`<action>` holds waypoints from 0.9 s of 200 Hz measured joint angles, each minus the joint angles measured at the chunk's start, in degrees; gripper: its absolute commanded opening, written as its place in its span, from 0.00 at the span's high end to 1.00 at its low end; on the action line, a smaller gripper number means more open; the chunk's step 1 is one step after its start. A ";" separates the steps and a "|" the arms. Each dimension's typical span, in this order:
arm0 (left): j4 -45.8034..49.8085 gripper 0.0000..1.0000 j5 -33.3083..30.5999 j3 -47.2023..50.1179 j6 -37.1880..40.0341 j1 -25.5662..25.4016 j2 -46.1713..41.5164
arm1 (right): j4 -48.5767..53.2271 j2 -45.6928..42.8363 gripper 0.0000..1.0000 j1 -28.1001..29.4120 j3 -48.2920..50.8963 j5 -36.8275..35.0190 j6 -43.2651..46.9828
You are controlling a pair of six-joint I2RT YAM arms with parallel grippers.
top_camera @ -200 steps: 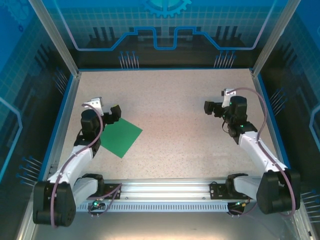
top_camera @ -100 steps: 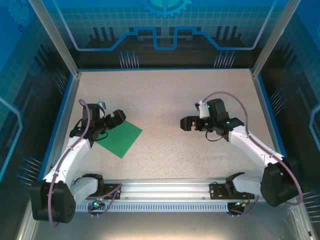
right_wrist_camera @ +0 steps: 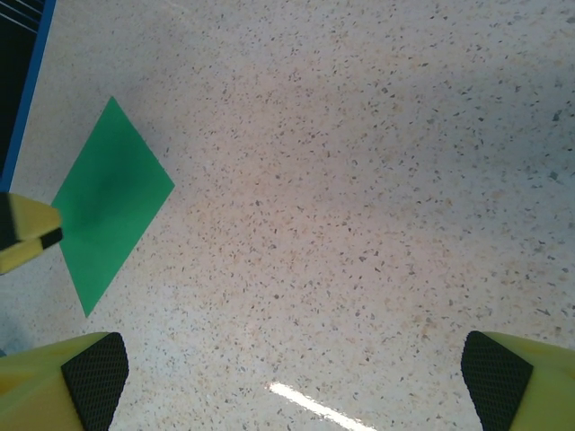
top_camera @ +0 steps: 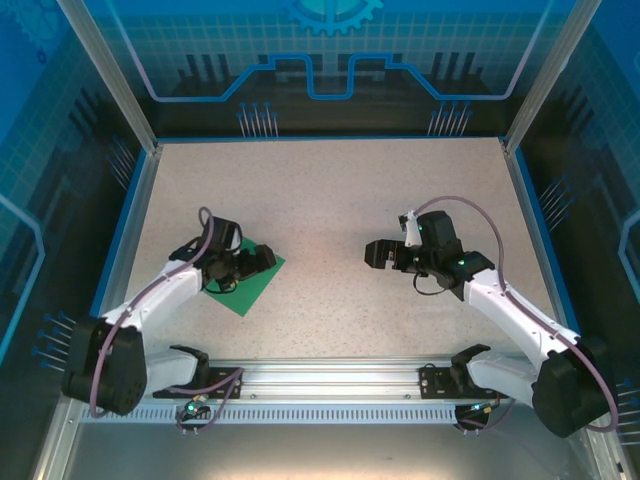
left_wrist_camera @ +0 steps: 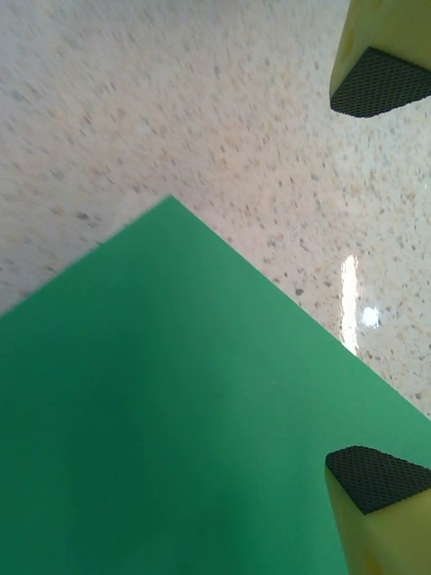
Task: Fold a paper plane with a square sheet of paper (pick it up from the middle)
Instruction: Move the square sheet of paper to the center of the table.
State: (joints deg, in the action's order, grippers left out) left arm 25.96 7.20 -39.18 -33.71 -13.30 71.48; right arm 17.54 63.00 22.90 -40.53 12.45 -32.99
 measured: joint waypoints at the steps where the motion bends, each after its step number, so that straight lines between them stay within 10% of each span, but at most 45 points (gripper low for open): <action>1: 0.02 0.01 -0.17 0.00 -0.04 -0.09 0.22 | 0.00 0.00 0.01 0.00 0.00 0.09 0.00; 72: 0.74 0.02 -8.92 -8.76 -0.90 -0.55 14.73 | 0.66 0.04 0.01 0.13 0.46 3.26 0.85; 180: -3.50 0.01 -4.28 -11.78 1.64 -7.45 22.25 | 4.52 0.26 0.00 0.74 3.41 -1.31 0.35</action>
State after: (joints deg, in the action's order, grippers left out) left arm 22.46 2.92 -50.96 -32.08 -20.75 93.73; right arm 22.06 63.26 23.64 -37.12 11.14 -32.64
